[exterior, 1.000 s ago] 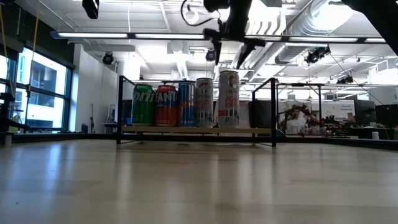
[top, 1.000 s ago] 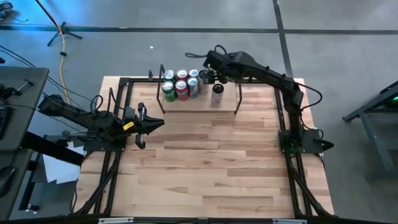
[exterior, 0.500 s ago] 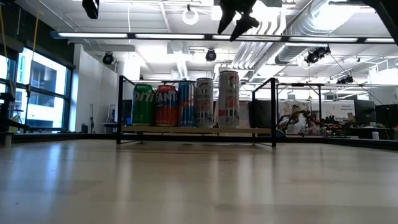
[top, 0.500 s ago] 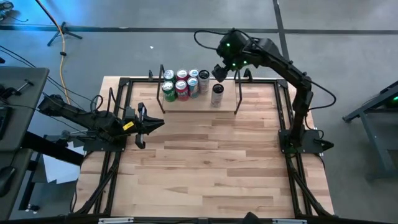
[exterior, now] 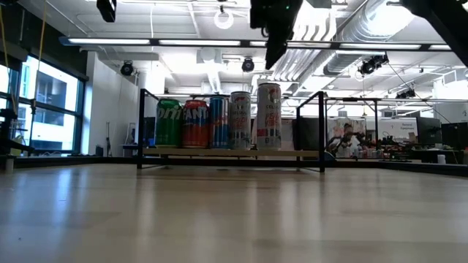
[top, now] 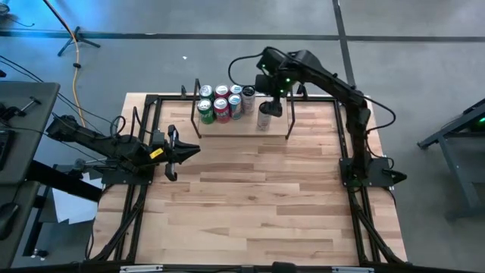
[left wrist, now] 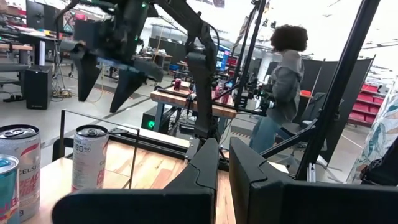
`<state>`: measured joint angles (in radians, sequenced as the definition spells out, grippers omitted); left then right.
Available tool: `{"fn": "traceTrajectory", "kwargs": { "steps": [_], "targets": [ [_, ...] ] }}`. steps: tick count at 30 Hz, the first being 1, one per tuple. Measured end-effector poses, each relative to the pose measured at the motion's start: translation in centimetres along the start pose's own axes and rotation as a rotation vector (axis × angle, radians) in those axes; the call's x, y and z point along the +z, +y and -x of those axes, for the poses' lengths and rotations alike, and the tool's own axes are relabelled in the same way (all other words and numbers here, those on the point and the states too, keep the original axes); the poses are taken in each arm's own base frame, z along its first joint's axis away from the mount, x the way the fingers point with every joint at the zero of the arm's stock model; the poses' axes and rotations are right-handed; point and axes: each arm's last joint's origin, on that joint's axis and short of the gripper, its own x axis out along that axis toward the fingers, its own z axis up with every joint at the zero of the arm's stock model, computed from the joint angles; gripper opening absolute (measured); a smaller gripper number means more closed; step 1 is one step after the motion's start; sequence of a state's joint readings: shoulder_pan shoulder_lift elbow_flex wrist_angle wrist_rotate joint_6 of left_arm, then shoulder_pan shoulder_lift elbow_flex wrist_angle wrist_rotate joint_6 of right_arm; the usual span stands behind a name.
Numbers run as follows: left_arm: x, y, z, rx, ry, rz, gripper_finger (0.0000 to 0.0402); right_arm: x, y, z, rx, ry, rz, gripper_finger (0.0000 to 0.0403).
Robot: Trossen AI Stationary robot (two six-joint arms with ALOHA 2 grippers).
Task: Place canned beverage on shelf
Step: Put the white pink soda can on the shelf aligned with the white pink soda can
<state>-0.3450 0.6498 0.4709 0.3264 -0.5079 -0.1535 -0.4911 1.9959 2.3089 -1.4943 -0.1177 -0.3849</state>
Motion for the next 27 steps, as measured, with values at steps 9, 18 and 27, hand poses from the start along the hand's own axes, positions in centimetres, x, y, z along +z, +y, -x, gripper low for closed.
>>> {"fn": "traceTrajectory", "kwargs": {
  "steps": [9,18,27],
  "targets": [
    [0.0,0.0,0.0,0.000,0.000,0.000,0.0001,0.3,-0.8,-2.8,0.042,0.065,0.068,0.0298],
    [0.0,0.0,0.0,0.000,0.001,-0.003,0.0001,0.1,-1.2,-4.0,0.062,0.121,0.142,0.0298],
    [0.0,0.0,0.0,0.000,0.001,-0.045,0.0000,-0.1,-1.5,-4.0,0.064,0.124,0.136,0.0298]
  ]
}}
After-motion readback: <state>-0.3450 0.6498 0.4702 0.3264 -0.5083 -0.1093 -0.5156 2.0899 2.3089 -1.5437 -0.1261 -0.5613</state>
